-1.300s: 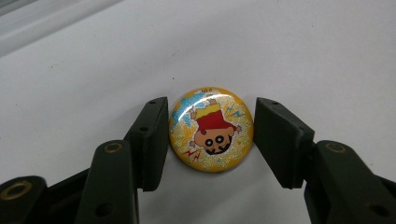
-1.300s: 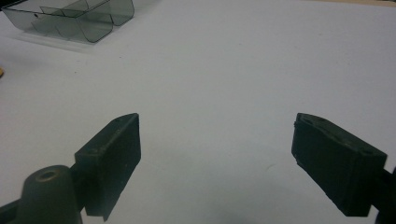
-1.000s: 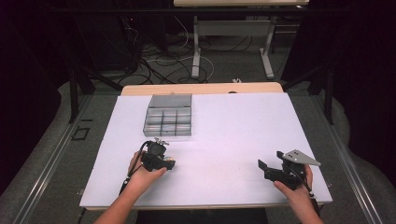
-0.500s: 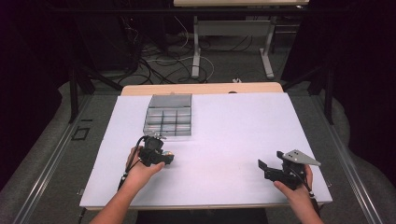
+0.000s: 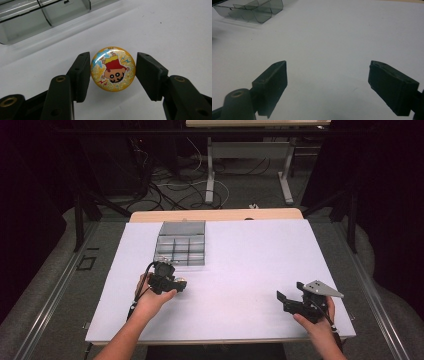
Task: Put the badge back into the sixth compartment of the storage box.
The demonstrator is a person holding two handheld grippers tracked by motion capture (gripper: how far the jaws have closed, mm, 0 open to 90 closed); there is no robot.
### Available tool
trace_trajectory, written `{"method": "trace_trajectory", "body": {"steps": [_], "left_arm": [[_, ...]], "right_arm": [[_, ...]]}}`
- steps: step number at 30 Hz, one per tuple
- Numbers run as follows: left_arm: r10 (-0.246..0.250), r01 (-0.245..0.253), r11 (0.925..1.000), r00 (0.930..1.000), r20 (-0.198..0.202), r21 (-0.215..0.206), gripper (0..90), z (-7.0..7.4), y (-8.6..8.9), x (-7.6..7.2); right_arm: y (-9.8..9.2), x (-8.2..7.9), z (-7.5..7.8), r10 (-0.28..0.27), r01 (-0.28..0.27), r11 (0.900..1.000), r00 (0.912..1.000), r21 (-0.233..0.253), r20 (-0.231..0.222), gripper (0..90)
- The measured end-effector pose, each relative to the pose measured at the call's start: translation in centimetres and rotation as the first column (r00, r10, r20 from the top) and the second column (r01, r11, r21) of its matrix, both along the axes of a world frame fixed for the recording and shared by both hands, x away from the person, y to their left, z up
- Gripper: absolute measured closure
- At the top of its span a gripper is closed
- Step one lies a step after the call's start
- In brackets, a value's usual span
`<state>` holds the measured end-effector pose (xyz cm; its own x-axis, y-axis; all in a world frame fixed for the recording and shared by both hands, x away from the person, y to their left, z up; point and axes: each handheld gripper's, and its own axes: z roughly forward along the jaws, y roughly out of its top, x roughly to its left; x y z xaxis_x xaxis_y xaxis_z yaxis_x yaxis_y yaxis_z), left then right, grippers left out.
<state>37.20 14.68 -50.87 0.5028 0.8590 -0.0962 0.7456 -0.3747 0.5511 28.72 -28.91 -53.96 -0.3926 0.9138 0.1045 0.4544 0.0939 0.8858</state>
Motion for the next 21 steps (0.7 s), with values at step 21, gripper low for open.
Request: {"method": "trace_trajectory", "body": {"steps": [21], "left_arm": [[0.006,-0.005,0.9993,0.9994,0.035,-0.037,46.8,1.4,-1.0,1.1]], "right_arm": [[-0.1,0.0,-0.1,-0.002,0.002,1.000,1.0000,0.010,0.003,14.9]]}}
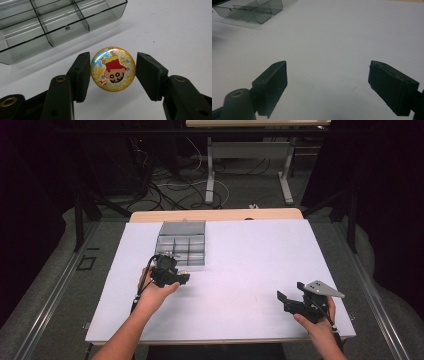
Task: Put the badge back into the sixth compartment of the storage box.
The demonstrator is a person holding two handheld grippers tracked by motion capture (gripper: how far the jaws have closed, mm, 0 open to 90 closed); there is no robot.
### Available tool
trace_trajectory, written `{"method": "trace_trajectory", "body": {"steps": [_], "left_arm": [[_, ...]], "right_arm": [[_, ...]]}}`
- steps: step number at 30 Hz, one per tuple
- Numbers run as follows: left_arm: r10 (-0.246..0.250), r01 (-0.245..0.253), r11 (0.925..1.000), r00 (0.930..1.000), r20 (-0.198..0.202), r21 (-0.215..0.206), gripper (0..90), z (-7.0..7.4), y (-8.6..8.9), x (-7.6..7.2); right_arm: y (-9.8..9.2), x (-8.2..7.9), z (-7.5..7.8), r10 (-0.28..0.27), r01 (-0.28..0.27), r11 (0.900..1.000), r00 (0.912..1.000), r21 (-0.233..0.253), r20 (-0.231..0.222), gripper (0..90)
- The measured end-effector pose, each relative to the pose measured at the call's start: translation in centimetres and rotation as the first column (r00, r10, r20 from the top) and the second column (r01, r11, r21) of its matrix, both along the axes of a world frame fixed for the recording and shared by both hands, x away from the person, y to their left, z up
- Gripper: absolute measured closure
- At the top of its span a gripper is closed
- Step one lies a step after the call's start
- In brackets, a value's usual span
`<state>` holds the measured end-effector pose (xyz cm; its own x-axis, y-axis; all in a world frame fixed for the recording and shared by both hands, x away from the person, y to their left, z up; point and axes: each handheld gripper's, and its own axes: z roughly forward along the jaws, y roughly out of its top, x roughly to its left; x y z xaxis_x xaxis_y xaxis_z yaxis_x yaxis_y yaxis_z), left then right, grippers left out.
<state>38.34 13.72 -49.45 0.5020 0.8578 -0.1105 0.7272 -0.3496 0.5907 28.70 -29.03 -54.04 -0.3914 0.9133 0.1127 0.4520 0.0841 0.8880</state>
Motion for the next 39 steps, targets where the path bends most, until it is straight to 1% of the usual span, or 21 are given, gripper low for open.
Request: {"method": "trace_trajectory", "body": {"steps": [1,2,3,4,5,8,9,10,11,13,14,16,18,20,21,24,25,33,35,37,39], "left_arm": [[-0.003,0.004,1.0000,1.0000,0.008,-0.004,46.8,0.0,-0.1,0.1],[0.001,-0.001,1.0000,1.0000,0.007,-0.005,46.8,0.1,-0.1,0.1],[-0.007,0.007,1.0000,0.9999,0.010,-0.004,46.8,0.2,-0.1,0.2],[-0.003,0.003,0.9999,0.9999,0.011,-0.010,46.8,0.3,-0.2,0.2],[-0.003,0.003,0.9999,0.9999,0.016,-0.010,46.8,0.3,-0.2,0.2],[-0.004,0.004,0.9998,0.9997,0.026,-0.019,46.9,0.5,-0.3,0.3],[-0.007,0.008,0.9997,0.9993,0.036,-0.025,46.8,0.5,-0.4,0.4],[-0.007,0.008,0.9996,0.9992,0.039,-0.028,46.8,0.5,-0.4,0.4],[-0.014,0.015,0.9994,0.9989,0.045,-0.030,46.8,0.5,-0.4,0.5],[-0.019,0.020,0.9993,0.9986,0.049,-0.030,46.8,0.5,-0.5,0.5],[-0.023,0.025,0.9992,0.9983,0.053,-0.033,46.8,0.5,-0.5,0.6],[-0.019,0.021,0.9992,0.9982,0.056,-0.034,46.8,0.5,-0.6,0.7],[-0.030,0.032,0.9989,0.9973,0.067,-0.033,46.8,0.5,-0.6,0.9],[-0.021,0.023,0.9991,0.9979,0.062,-0.035,46.8,0.6,-0.7,0.9],[-0.025,0.028,0.9991,0.9971,0.071,-0.033,46.8,0.6,-0.7,1.0],[-0.019,0.023,0.9987,0.9971,0.074,-0.046,46.8,0.7,-0.8,1.2],[-0.029,0.033,0.9985,0.9962,0.082,-0.043,46.8,0.7,-0.8,1.3],[-0.023,0.028,0.9982,0.9951,0.096,-0.053,46.8,1.0,-1.0,1.8],[-0.020,0.024,0.9985,0.9953,0.095,-0.048,46.8,1.1,-0.9,2.0],[-0.013,0.019,0.9981,0.9951,0.097,-0.058,46.8,1.1,-0.9,2.1],[-0.006,0.012,0.9980,0.9951,0.098,-0.061,46.8,1.2,-0.9,2.3]], "right_arm": [[0.0,0.0,0.0,0.000,0.000,1.000,1.0000,0.000,0.001,14.9],[0.0,0.0,0.0,0.000,0.000,1.000,1.0000,-0.006,0.005,14.9],[0.0,0.0,0.0,0.000,0.000,1.000,1.0000,-0.005,0.006,14.9],[0.0,0.0,0.0,-0.001,0.001,1.000,1.0000,-0.001,0.002,14.9],[0.0,0.0,0.0,0.002,-0.002,1.000,1.0000,-0.004,0.007,14.9],[0.0,0.0,0.0,0.000,0.000,1.000,1.0000,-0.001,0.004,14.9],[0.1,0.0,0.0,0.002,-0.002,1.000,1.0000,0.005,0.002,14.9],[0.1,0.1,0.0,0.000,0.000,1.000,0.9999,-0.004,0.011,14.9],[0.0,0.0,0.0,0.005,-0.005,1.000,1.0000,-0.014,-0.001,14.9],[0.1,0.1,0.0,0.006,-0.006,1.000,1.0000,-0.016,0.001,14.9],[0.1,0.0,0.1,0.004,-0.005,1.000,1.0000,-0.006,-0.005,14.9],[0.1,0.1,0.1,0.004,-0.004,1.000,1.0000,-0.014,-0.008,14.9],[0.1,0.1,0.1,0.003,-0.003,1.000,1.0000,-0.012,-0.009,14.9],[0.0,0.1,0.1,0.003,-0.003,1.000,1.0000,-0.014,-0.009,14.9],[0.0,0.1,0.1,0.003,-0.003,1.000,1.0000,-0.014,-0.009,14.9],[0.1,0.1,0.0,0.005,-0.005,1.000,1.0000,-0.007,-0.002,14.9],[0.2,0.1,0.1,0.004,-0.004,1.000,1.0000,-0.003,-0.005,14.9],[0.1,0.1,0.0,0.005,-0.005,1.000,1.0000,-0.008,-0.002,14.9],[0.1,0.1,0.0,0.007,-0.007,1.000,1.0000,-0.011,-0.002,14.9],[0.2,0.1,0.0,0.007,-0.007,1.000,1.0000,-0.007,-0.006,14.9],[0.2,0.1,-0.1,0.007,-0.007,1.000,1.0000,-0.001,0.001,14.9]]}}
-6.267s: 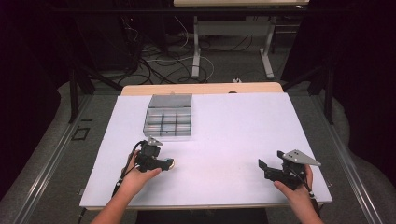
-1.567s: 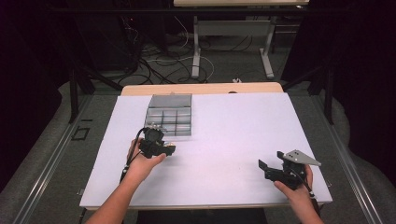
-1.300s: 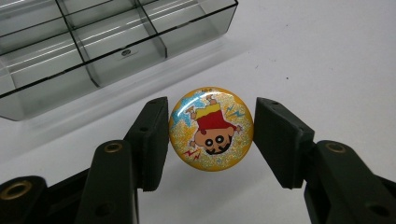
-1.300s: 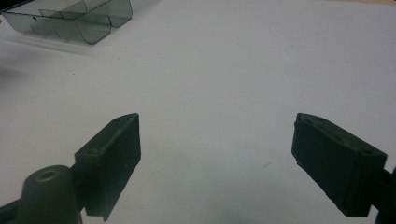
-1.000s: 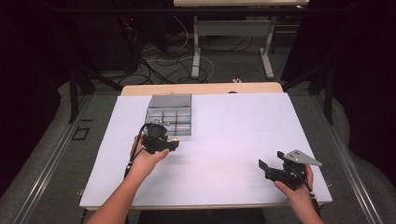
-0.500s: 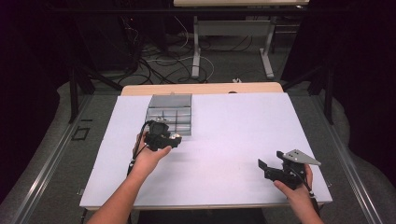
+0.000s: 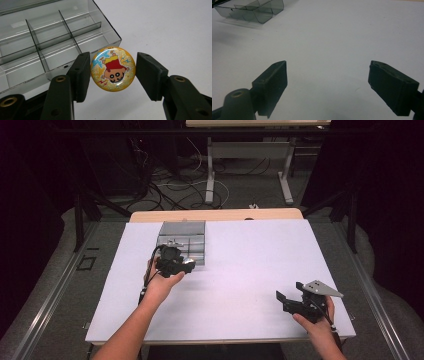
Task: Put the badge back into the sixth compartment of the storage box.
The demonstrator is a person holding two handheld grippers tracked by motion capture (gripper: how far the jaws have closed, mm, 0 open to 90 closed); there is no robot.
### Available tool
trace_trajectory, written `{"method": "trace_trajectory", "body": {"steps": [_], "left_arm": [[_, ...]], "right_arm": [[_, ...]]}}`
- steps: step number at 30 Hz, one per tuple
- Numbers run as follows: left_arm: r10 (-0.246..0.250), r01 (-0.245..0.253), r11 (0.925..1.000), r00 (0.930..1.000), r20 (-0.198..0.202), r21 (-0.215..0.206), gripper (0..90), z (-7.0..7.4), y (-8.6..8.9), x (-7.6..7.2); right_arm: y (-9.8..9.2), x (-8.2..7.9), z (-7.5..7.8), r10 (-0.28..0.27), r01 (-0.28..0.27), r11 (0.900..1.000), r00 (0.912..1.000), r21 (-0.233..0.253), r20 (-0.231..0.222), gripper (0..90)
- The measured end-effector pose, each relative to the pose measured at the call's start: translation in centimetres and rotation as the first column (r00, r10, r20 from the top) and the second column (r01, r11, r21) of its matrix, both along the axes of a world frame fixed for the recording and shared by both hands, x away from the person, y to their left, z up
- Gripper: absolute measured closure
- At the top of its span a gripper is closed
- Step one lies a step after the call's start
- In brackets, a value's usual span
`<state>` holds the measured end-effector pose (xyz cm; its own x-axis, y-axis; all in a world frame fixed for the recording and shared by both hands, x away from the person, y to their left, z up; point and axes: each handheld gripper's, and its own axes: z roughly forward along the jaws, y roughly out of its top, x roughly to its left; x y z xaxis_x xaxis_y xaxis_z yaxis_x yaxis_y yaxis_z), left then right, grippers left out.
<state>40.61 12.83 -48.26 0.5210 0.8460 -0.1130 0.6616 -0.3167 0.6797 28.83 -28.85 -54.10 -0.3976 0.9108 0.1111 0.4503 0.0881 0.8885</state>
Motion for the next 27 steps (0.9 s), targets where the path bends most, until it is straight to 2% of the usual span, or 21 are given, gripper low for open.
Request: {"method": "trace_trajectory", "body": {"steps": [8,16,18,25,27], "left_arm": [[0.026,-0.026,0.9991,0.9996,0.011,-0.033,46.8,0.2,-0.1,0.7],[0.041,-0.040,0.9985,0.9990,0.018,-0.037,46.8,0.1,-0.4,1.5],[0.048,-0.048,0.9980,0.9987,0.015,-0.042,46.8,0.0,-0.5,1.7],[0.063,-0.061,0.9971,0.9977,0.027,-0.044,46.8,-0.1,-0.7,2.3],[0.068,-0.066,0.9967,0.9972,0.032,-0.047,46.8,-0.2,-0.7,2.5]], "right_arm": [[0.0,0.0,0.0,0.000,0.000,1.000,1.0000,-0.007,-0.005,14.9],[0.0,-0.1,0.1,0.001,-0.001,1.000,1.0000,-0.005,-0.008,14.9],[-0.1,0.0,0.0,0.000,0.000,1.000,1.0000,-0.003,0.006,14.9],[0.0,-0.1,0.1,0.001,-0.001,1.000,1.0000,-0.005,-0.008,14.9],[0.0,-0.1,0.0,0.003,-0.003,1.000,1.0000,-0.002,0.002,14.9]]}}
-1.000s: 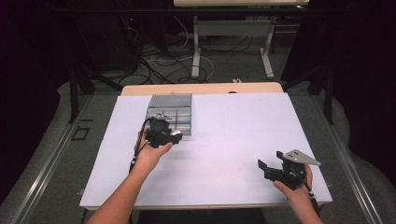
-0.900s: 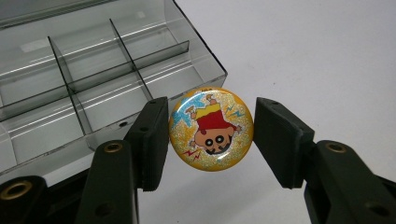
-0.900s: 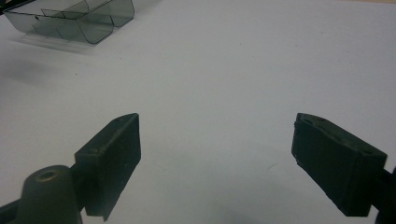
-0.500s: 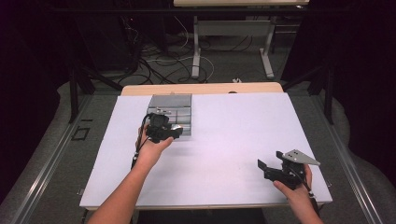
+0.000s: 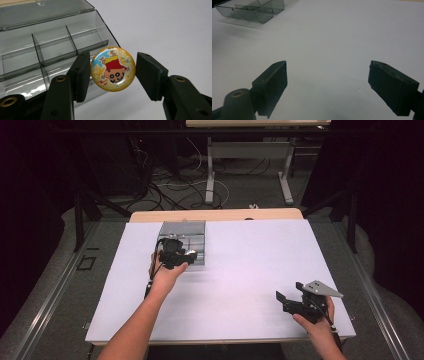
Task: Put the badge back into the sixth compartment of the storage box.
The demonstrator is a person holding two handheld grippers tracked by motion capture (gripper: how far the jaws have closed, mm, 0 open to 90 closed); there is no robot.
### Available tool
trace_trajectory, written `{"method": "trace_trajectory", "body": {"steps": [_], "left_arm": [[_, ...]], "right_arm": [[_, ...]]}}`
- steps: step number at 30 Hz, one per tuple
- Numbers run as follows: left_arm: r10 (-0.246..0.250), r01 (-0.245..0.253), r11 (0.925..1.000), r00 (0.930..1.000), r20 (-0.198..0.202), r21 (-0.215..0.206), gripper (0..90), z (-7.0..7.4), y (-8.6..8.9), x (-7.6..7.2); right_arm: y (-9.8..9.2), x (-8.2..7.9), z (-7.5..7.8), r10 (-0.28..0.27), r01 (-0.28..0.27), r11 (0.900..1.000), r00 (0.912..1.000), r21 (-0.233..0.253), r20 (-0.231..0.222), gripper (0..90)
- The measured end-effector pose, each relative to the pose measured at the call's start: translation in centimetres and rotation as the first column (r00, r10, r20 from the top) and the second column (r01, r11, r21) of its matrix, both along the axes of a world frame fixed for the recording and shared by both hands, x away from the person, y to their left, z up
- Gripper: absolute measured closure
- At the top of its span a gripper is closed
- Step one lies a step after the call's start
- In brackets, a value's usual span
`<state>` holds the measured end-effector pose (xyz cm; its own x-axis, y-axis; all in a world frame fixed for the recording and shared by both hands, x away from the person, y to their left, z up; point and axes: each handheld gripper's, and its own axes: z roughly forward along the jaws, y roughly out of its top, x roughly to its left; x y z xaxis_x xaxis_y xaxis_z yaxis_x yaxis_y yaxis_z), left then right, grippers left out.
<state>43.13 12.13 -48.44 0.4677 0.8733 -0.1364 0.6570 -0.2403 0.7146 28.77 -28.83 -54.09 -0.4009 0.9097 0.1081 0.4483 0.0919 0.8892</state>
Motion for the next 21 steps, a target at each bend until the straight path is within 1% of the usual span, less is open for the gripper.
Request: {"method": "trace_trajectory", "body": {"steps": [8,9,11,13,14,20,21], "left_arm": [[0.017,-0.017,0.9997,0.9998,0.012,-0.016,46.8,-0.3,-0.1,0.7],[0.017,-0.016,0.9997,0.9996,0.022,-0.017,46.8,-0.4,-0.2,0.8],[0.020,-0.020,0.9997,0.9996,0.018,-0.012,46.8,-0.4,-0.2,0.9],[0.020,-0.019,0.9997,0.9992,0.034,-0.018,46.8,-0.4,-0.2,1.1],[0.027,-0.027,0.9994,0.9992,0.028,-0.023,46.8,-0.4,-0.2,1.1],[0.033,-0.032,0.9990,0.9988,0.036,-0.031,46.8,-0.6,-0.3,1.5],[0.033,-0.032,0.9988,0.9988,0.037,-0.036,46.8,-0.7,-0.3,1.6]], "right_arm": [[-0.1,0.0,0.0,0.003,-0.003,1.000,1.0000,-0.005,0.002,14.9],[-0.1,0.0,0.0,0.001,-0.001,1.000,1.0000,-0.002,0.001,14.9],[0.0,0.0,0.0,0.002,-0.002,1.000,1.0000,-0.002,0.000,14.9],[0.0,0.0,-0.1,0.005,-0.005,1.000,1.0000,-0.001,0.000,14.9],[0.0,0.0,-0.1,0.005,-0.005,1.000,1.0000,-0.001,0.000,14.9],[0.0,0.0,0.0,0.003,-0.003,1.000,1.0000,0.003,-0.002,14.9],[-0.1,0.0,0.0,0.005,-0.005,1.000,1.0000,-0.004,0.001,14.9]]}}
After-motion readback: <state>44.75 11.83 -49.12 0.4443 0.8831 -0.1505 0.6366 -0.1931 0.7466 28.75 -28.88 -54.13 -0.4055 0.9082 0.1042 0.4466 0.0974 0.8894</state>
